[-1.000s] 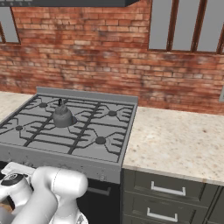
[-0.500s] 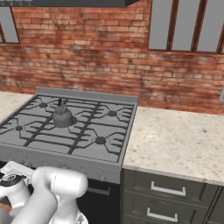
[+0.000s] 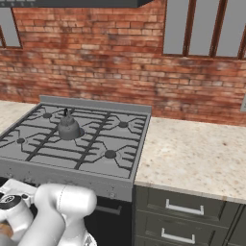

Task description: The kettle is done boiling. Turn off the stove, then wait for 300 timesteps before moving the kettle to the dining table.

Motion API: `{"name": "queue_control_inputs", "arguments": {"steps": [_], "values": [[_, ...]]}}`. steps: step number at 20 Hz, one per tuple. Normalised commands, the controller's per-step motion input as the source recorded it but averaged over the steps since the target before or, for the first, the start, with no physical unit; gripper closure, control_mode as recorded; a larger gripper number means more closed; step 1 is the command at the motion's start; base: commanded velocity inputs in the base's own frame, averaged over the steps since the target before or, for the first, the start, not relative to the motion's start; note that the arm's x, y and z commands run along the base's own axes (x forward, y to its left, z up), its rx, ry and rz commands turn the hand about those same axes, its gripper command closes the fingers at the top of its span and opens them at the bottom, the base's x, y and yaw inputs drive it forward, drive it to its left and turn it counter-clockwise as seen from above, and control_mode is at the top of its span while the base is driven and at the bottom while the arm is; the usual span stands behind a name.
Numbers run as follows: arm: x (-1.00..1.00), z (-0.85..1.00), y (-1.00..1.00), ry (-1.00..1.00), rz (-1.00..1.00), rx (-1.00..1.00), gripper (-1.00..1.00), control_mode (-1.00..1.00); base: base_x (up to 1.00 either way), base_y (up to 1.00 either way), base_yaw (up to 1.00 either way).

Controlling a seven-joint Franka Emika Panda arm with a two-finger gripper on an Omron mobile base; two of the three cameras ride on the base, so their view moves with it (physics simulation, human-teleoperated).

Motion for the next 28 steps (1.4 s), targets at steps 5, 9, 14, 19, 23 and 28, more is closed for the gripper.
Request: {"name": "queue_control_inputs", "arguments": {"steps": [5,9,14,19,23,28], "values": [[-0.19,0.0,0.15,-0.1,0.0,0.0,-1.0,-1.0,0.0,0.0,0.0],[-0.25,0.07,0.19,-0.15,0.0,-0.02,-1.0,-1.0,0.0,0.0,0.0],[-0.34,0.1,0.11,-0.16,0.0,-0.02,-1.0,-1.0,0.0,0.0,0.0],[-0.37,0.15,0.0,-0.18,-0.01,-0.01,-1.0,-1.0,0.0,0.0,0.0],[-0.18,0.29,0.0,-0.1,-0.05,0.0,-1.0,-1.0,0.0,0.0,0.0],[-0.08,0.4,0.0,-0.04,-0.08,0.0,-1.0,-1.0,0.0,0.0,0.0]]}}
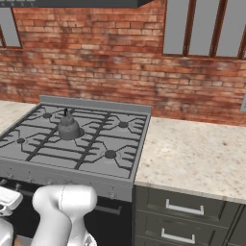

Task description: The kettle is done boiling. Turn off the stove, then wait for 300 timesteps before moving the kettle to the dining table.

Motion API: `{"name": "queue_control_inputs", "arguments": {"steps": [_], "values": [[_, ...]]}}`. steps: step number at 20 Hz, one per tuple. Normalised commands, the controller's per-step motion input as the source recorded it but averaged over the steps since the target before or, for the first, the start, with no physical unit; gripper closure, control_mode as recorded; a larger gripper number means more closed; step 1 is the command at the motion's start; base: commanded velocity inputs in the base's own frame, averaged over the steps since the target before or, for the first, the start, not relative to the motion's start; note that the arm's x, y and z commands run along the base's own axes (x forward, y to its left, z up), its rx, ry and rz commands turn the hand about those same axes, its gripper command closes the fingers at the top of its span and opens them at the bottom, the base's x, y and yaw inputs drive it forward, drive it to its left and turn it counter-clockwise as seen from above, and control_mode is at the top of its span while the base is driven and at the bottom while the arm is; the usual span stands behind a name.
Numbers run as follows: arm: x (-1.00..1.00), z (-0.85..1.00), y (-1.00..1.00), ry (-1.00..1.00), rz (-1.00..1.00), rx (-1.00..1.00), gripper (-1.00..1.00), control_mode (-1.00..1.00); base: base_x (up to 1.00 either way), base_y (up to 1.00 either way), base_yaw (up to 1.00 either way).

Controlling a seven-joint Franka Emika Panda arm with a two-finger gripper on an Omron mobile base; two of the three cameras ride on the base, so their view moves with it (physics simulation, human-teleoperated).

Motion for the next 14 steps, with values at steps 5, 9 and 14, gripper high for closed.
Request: {"name": "queue_control_inputs", "arguments": {"steps": [5,9,14], "values": [[-0.01,0.41,0.0,0.0,-0.08,0.0,-1.0,-1.0,0.0,0.0,0.0],[0.0,0.38,0.0,0.01,-0.06,0.0,-1.0,-1.0,0.0,0.0,0.0],[0.0,0.36,0.0,0.01,-0.06,0.0,-1.0,-1.0,0.0,0.0,0.0]]}}
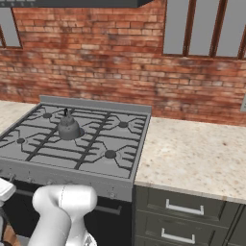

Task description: The kettle is done boiling. Turn off the stove, then wait for 300 timesteps before moving the kettle to the dining table.

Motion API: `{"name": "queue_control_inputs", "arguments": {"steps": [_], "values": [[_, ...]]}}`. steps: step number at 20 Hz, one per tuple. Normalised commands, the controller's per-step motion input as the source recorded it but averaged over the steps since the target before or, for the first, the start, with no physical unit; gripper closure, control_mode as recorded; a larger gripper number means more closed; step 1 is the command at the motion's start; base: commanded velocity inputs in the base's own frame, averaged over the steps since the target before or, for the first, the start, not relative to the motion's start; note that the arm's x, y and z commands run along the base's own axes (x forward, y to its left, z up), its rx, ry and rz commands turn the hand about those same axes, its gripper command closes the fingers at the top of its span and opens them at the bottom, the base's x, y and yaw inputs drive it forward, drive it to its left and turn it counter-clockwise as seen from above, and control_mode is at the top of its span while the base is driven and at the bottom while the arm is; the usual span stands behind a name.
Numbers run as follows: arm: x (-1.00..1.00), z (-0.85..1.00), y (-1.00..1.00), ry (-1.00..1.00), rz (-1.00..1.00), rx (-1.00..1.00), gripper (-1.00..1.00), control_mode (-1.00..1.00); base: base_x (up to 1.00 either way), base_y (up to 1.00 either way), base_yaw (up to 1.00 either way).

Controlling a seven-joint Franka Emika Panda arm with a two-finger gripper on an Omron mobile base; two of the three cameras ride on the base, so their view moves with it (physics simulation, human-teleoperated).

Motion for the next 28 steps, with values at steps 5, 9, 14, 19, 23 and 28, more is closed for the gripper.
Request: {"name": "queue_control_inputs", "arguments": {"steps": [5,9,14,19,23,28], "values": [[0.0,0.35,0.0,0.04,-0.04,0.0,-1.0,-1.0,0.0,0.0,0.0],[0.0,0.33,0.0,0.03,-0.04,0.0,-1.0,-1.0,0.0,0.0,0.0],[0.0,0.35,0.0,0.08,-0.02,0.0,-1.0,-1.0,0.0,0.0,0.0],[0.0,0.37,0.0,0.12,0.0,0.0,-1.0,-1.0,0.0,0.0,0.0],[0.0,0.37,0.0,0.13,0.0,0.0,-1.0,-1.0,0.0,0.0,0.0],[0.0,0.32,0.0,0.14,0.0,0.0,-1.0,-1.0,0.0,0.0,0.0]]}}
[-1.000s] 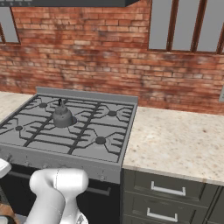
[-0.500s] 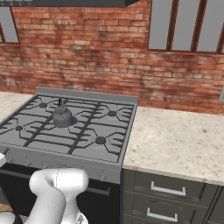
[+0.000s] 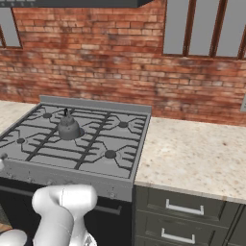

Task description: The kettle is done boiling. Turn off the stove, then wait for 300 timesteps before moving the kettle to the dining table.

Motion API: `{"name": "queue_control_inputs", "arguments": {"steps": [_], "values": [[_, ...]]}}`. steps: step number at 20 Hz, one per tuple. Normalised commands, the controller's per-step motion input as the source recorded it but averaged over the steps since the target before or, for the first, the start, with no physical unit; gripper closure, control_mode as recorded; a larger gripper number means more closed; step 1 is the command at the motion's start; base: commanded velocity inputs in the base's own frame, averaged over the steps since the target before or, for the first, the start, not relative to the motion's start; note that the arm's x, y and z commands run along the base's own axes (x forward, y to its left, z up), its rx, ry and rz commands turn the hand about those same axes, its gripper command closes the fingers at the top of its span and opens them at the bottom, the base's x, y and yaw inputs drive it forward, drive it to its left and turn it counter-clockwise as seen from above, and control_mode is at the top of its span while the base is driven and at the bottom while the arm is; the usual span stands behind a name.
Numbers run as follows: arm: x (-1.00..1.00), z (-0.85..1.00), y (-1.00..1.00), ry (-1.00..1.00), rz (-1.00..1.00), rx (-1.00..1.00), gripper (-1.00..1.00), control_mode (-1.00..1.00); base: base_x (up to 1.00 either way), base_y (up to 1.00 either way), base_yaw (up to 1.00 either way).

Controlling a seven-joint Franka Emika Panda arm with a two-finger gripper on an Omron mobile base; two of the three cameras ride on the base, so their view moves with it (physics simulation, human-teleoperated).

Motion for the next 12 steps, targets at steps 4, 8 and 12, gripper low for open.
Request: {"name": "queue_control_inputs", "arguments": {"steps": [4,8,12], "values": [[0.0,0.33,0.0,0.1,0.0,0.0,-1.0,-1.0,0.0,0.0,0.0],[0.01,0.35,0.0,0.11,0.0,0.0,-1.0,-1.0,0.0,0.0,0.0],[0.03,0.35,0.0,0.11,0.0,0.0,-1.0,-1.0,0.0,0.0,0.0]]}}
